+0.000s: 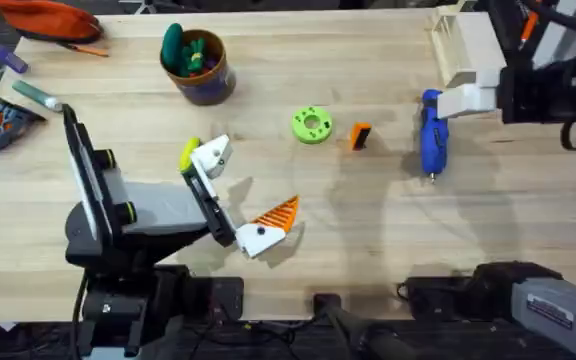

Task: Pick up the gripper from the table and insert it into the empty holder that is missing its gripper. Then pick up a screw, insert it into the mounting hole, and use the screwdriver to tighten it. Finally, clean up the table by picking up the vegetable and placing it into the bucket.

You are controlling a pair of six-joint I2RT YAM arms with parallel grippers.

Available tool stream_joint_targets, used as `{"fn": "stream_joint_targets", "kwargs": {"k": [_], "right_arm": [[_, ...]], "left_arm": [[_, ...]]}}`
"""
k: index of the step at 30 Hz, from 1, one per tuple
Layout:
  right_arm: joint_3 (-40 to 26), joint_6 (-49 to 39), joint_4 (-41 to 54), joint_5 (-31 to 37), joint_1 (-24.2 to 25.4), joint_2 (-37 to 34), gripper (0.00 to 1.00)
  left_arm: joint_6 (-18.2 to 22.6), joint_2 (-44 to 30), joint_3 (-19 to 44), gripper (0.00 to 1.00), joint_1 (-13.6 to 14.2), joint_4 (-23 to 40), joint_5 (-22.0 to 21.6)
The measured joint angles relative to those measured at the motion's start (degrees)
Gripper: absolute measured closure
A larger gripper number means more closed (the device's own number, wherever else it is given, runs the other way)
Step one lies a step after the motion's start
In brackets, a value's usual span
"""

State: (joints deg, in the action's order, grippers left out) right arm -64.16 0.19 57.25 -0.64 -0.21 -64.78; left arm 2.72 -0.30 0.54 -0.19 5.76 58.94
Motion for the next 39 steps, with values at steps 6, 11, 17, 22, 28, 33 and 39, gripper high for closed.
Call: {"fn": "stream_joint_targets", "kwargs": {"k": [6,11,17,22,28,33,39], "right_arm": [[0.0,0.0,0.0,0.0,0.0,0.0,0.009],[0.0,0.2,-0.3,0.0,0.0,0.0,0.009],[0.0,5.7,0.4,2.5,-2.0,0.0,0.008],[-1.0,12.3,2.8,8.1,-10.9,-0.1,0.008],[-5.6,22.2,6.7,11.9,-20.5,-4.2,0.007],[-9.4,28.7,6.6,12.9,-27.3,-11.6,0.008],[-12.8,33.7,5.6,12.4,-30.1,-19.6,0.007]], "left_arm": [[0.0,0.0,0.0,0.015,0.0,0.0,0.0],[0.0,0.0,0.0,0.015,0.0,0.0,0.0],[0.0,0.0,0.0,0.015,0.0,0.0,0.0],[-0.1,0.0,0.0,0.014,0.0,0.0,0.0],[-0.1,0.0,0.0,0.014,0.0,0.0,0.0],[-0.1,0.0,0.0,0.015,0.0,0.0,0.0],[-0.1,0.0,0.0,0.015,0.0,0.0,0.0]]}}
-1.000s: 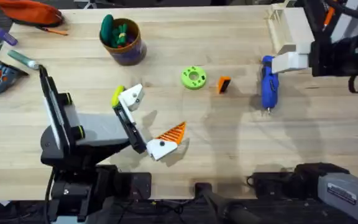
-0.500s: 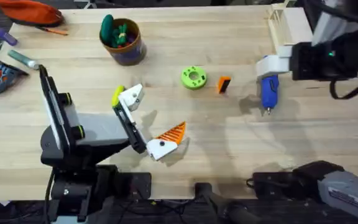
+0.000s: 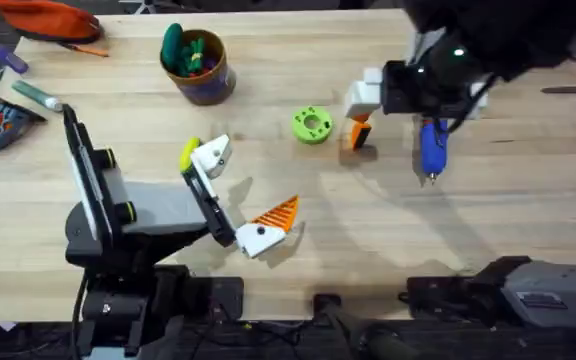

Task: Pick up the gripper from the table and insert it into the empty holder that is missing its gripper. Then pick up a screw, insert it into the mounting hole, and use the screwdriver to tighten it. Finally, clean up the table by picking up the vegetable and placing it into the bucket.

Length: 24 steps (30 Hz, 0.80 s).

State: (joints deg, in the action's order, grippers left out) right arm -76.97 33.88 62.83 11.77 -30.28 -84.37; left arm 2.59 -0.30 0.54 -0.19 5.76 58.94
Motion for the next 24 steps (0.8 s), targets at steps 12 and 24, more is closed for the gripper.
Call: {"fn": "stream_joint_targets", "kwargs": {"k": [12,24], "right_arm": [[-1.4,-2.2,-1.6,-4.9,0.1,-9.9,0.009],[-2.3,-8.4,-3.0,-10.4,4.4,-14.5,0.118]], "left_arm": [[0.0,0.0,0.0,0.016,0.0,0.0,0.0],[0.0,0.0,0.0,0.015,0.0,0.0,0.0]]}}
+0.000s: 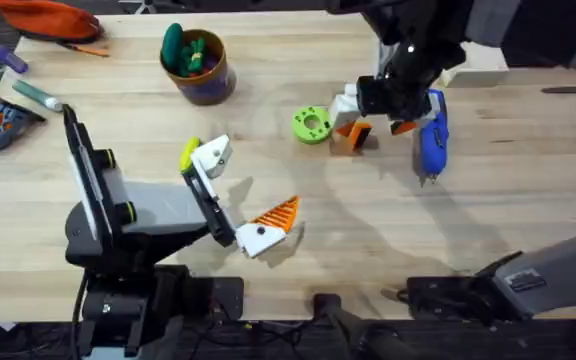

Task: Pick up the gripper from the table and insert it into the empty holder that is missing its gripper. Then pick up a screw, insert it into the mounting hole, and use the screwdriver to tighten it. Finally, clean up the table by picking up the vegetable and placing it into the bucket.

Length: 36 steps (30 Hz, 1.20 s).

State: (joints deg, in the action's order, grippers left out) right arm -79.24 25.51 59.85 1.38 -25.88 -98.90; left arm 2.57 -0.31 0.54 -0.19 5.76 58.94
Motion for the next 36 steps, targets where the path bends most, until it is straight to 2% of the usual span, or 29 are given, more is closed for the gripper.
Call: {"fn": "stream_joint_targets", "kwargs": {"k": [7,13,36], "right_arm": [[-0.6,-3.6,-0.3,-0.9,0.2,-0.4,0.152],[-1.8,-4.6,-0.3,-1.1,0.5,-3.7,0.211],[-3.7,-4.1,1.5,-0.6,-0.1,-5.4,0.545]], "left_arm": [[0.0,0.0,0.0,0.015,0.0,0.0,0.0],[0.0,0.0,0.0,0.016,0.0,0.0,0.0],[0.0,0.0,0.0,0.015,0.0,0.0,0.0]]}}
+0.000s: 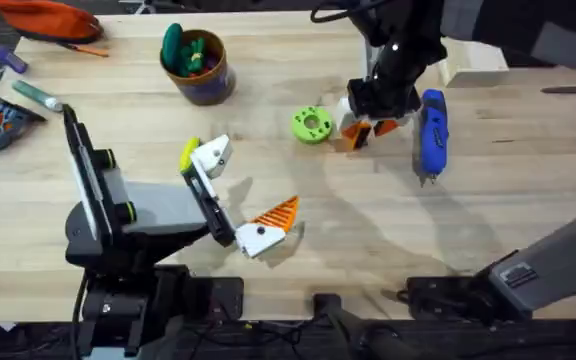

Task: Pick up the gripper from the table and insert it into the empty holder that is missing its gripper. Then pick up a screw, insert it into the mounting hole, and use the screwdriver to tighten it. Finally, clean up the table by picking up the vegetable and placing it into the bucket.

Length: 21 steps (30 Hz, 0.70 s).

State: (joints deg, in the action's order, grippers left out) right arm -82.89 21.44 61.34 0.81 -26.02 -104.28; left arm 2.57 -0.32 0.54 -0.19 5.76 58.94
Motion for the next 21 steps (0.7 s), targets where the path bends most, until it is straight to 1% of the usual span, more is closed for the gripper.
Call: {"fn": "stream_joint_targets", "kwargs": {"k": [10,21], "right_arm": [[-0.1,0.6,-0.2,0.0,-0.2,-0.6,0.598],[-0.1,0.6,-1.1,0.0,-0.2,-0.6,0.69]], "left_arm": [[0.0,0.0,0.0,0.015,0.0,0.0,0.0],[0.0,0.0,0.0,0.016,0.0,0.0,0.0]]}}
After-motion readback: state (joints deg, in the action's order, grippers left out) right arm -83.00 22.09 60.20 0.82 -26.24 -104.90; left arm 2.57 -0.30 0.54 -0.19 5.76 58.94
